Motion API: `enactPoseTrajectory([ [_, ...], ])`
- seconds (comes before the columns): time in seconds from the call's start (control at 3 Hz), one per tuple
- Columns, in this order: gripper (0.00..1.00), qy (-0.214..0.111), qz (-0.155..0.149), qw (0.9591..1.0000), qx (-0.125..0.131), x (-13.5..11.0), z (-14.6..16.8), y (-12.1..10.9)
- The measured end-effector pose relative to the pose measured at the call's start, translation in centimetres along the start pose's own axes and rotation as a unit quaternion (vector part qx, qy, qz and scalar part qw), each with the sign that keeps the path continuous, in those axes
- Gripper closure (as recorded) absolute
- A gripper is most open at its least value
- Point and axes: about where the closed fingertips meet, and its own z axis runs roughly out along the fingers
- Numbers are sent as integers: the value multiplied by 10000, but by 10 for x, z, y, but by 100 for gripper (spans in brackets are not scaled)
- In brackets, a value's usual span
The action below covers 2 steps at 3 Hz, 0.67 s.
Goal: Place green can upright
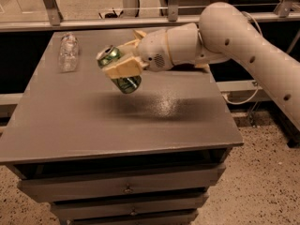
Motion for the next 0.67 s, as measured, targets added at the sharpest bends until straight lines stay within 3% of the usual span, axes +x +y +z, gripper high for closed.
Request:
enactPoseTrajectory([
  [0.33, 100, -483, -323, 9983, -67, 11, -26, 2],
  [0.67, 100, -810, -312, 9961, -127, 18, -27, 7],
])
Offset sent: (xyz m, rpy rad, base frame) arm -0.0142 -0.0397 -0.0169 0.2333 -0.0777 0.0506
